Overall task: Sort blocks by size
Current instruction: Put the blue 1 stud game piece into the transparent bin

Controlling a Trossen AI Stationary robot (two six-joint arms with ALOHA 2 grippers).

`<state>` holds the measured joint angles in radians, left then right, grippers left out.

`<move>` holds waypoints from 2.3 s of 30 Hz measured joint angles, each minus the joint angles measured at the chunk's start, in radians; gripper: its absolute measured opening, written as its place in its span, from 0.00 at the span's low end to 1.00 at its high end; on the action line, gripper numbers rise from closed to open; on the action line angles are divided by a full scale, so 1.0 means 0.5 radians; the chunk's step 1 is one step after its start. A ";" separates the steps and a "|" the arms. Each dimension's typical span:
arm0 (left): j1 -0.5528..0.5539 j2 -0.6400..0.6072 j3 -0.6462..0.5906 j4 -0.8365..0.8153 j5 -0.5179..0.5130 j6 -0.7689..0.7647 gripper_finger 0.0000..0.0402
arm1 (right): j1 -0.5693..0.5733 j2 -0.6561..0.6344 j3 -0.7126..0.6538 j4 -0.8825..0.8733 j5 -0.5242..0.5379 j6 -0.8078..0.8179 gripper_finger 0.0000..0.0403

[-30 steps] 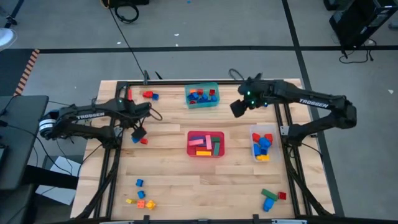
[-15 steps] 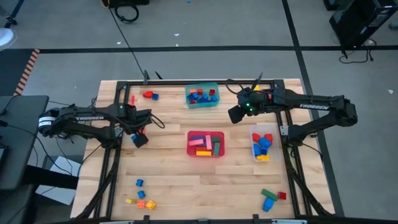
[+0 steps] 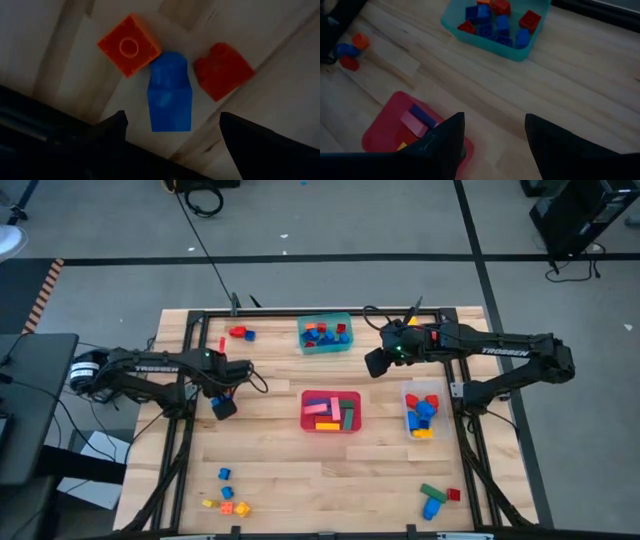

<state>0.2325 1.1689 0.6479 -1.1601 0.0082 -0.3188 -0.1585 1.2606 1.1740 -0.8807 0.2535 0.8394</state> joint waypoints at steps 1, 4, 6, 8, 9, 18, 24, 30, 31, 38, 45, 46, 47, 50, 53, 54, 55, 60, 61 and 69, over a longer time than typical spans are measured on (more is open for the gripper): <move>0.000 0.027 -0.001 0.001 0.000 0.005 0.80 | 0.001 0.000 0.000 0.002 0.000 -0.001 0.55; 0.000 0.109 -0.001 -0.010 0.000 0.009 0.79 | 0.004 0.000 0.000 0.010 0.000 0.000 0.55; 0.000 0.154 -0.015 0.012 0.001 0.039 0.79 | 0.016 0.000 0.000 0.011 0.000 0.000 0.55; 0.000 0.198 -0.041 0.043 -0.001 0.052 0.79 | 0.027 0.000 0.000 0.011 0.000 -0.001 0.55; 0.001 0.218 -0.054 0.058 -0.002 0.048 0.79 | 0.037 0.000 0.000 0.012 0.000 -0.001 0.55; 0.002 0.282 -0.113 0.222 -0.006 -0.016 0.76 | 0.057 0.000 0.000 0.026 0.027 -0.002 0.55; 0.002 0.282 -0.130 0.234 0.019 -0.052 0.62 | 0.057 0.000 0.000 0.031 0.030 -0.002 0.55; 0.002 0.280 -0.130 0.222 0.037 -0.106 0.44 | 0.057 0.000 0.000 0.031 0.030 -0.002 0.55; 0.000 0.280 -0.130 0.211 0.049 -0.107 0.42 | 0.057 0.000 0.000 0.031 0.030 -0.002 0.55; -0.090 0.258 -0.040 0.105 0.062 -0.154 0.36 | 0.057 0.000 0.000 0.031 0.030 -0.010 0.55; -0.191 0.115 0.180 0.006 0.061 -0.275 0.37 | 0.057 0.000 0.000 0.029 0.030 -0.061 0.55; -0.205 0.084 0.218 -0.003 0.062 -0.293 0.37 | 0.057 0.000 0.000 0.028 0.031 -0.065 0.55; -0.217 0.055 0.254 0.003 0.061 -0.315 0.37 | 0.057 0.000 0.000 0.028 0.031 -0.080 0.55; -0.243 -0.014 0.367 0.008 0.038 -0.366 0.37 | 0.057 0.000 0.000 0.028 0.033 -0.124 0.55; -0.251 -0.062 0.478 0.021 -0.010 -0.397 0.37 | 0.057 0.000 0.000 0.029 0.035 -0.148 0.55; -0.251 -0.073 0.511 0.045 -0.034 -0.413 0.37 | 0.057 0.001 0.000 0.031 0.036 -0.157 0.55; -0.250 -0.078 0.542 0.066 -0.050 -0.420 0.37 | 0.061 0.001 -0.001 0.035 0.037 -0.171 0.55; -0.250 -0.079 0.620 0.400 -0.097 -0.407 0.37 | 0.109 0.024 -0.045 0.198 0.142 -0.321 0.55; -0.250 -0.079 0.620 0.486 -0.098 -0.390 0.37 | 0.114 0.026 -0.079 0.272 0.143 -0.344 0.55; -0.252 -0.077 0.620 1.007 -0.098 -0.380 0.37 | 0.112 0.027 -0.511 0.900 -0.068 -0.333 0.54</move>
<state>0.1066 1.1305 0.9581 -0.6568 -0.0406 -0.5087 -0.1025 1.2743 0.9185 -0.4305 0.2194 0.6731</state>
